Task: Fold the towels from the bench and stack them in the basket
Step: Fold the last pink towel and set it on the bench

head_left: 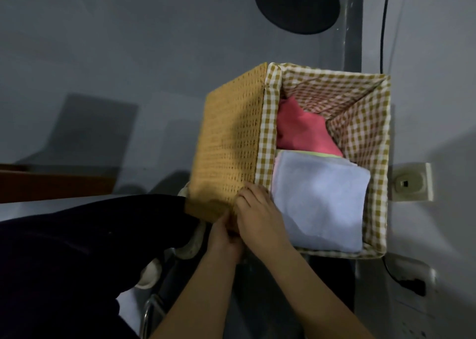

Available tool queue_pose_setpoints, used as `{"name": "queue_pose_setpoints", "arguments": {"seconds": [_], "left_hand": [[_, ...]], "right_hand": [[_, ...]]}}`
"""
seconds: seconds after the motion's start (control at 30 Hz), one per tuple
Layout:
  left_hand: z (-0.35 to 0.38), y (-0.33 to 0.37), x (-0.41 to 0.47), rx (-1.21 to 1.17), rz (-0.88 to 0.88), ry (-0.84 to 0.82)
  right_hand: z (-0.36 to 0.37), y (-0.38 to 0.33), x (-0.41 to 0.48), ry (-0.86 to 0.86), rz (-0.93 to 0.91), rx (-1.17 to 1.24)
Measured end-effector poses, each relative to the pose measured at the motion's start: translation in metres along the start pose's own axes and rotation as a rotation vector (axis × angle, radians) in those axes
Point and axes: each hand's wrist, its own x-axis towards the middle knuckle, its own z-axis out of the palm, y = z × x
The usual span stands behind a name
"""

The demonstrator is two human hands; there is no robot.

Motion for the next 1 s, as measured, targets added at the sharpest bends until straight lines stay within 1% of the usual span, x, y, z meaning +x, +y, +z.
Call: {"name": "queue_pose_setpoints", "arguments": {"seconds": [0.03,0.07,0.2,0.23,0.33,0.4,0.43,0.5,0.6,0.63,0.67,0.73,0.8,0.83,0.87,0.9,0.97,1.0], "left_hand": [[-0.001,0.002,-0.001,-0.074,0.038,0.005],[-0.004,0.004,-0.003,-0.075,0.092,0.009],[-0.023,0.004,-0.011,0.036,0.402,0.128],[-0.026,0.004,-0.015,0.023,0.441,0.119],[-0.026,0.009,-0.033,-0.044,0.539,0.084],[-0.031,0.013,-0.039,-0.051,0.573,0.108],[-0.033,0.012,-0.045,-0.014,0.591,0.105],[-0.034,0.011,-0.062,0.117,0.681,0.074],[-0.027,0.014,-0.093,0.281,0.931,0.075],[-0.025,0.011,-0.104,0.383,1.020,0.100],[-0.025,0.006,-0.110,0.536,1.102,0.111],[-0.024,-0.012,-0.119,0.853,1.256,0.068],[-0.021,-0.032,-0.119,1.104,1.354,-0.080],[-0.017,-0.039,-0.117,1.226,1.379,-0.208],[-0.012,-0.045,-0.116,1.342,1.390,-0.350],[-0.007,-0.051,-0.112,1.442,1.392,-0.454],[-0.001,-0.059,-0.105,1.608,1.424,-0.549],[0.001,-0.062,-0.099,1.683,1.452,-0.569]], "right_hand": [[0.000,-0.002,-0.001,0.015,0.002,-0.003],[-0.001,-0.005,-0.002,0.022,0.006,-0.004],[-0.012,-0.020,-0.004,0.123,0.068,0.057],[-0.016,-0.022,-0.003,0.104,0.070,0.058],[-0.028,-0.025,-0.002,-0.024,0.092,0.121],[-0.031,-0.026,-0.005,-0.027,0.096,0.119],[-0.034,-0.028,-0.009,-0.011,0.098,0.121],[-0.042,-0.032,-0.015,-0.010,0.102,0.170],[-0.060,-0.039,-0.016,-0.039,0.145,0.370],[-0.070,-0.042,-0.016,-0.018,0.169,0.487],[-0.081,-0.044,-0.016,0.023,0.200,0.610],[-0.110,-0.045,-0.017,0.135,0.266,0.860],[-0.146,-0.040,-0.022,0.160,0.352,1.147],[-0.163,-0.034,-0.028,0.160,0.369,1.242],[-0.177,-0.024,-0.034,0.172,0.364,1.287],[-0.189,-0.013,-0.043,0.189,0.355,1.317],[-0.204,0.016,-0.059,0.211,0.356,1.308],[-0.205,0.031,-0.066,0.223,0.368,1.248]]}}
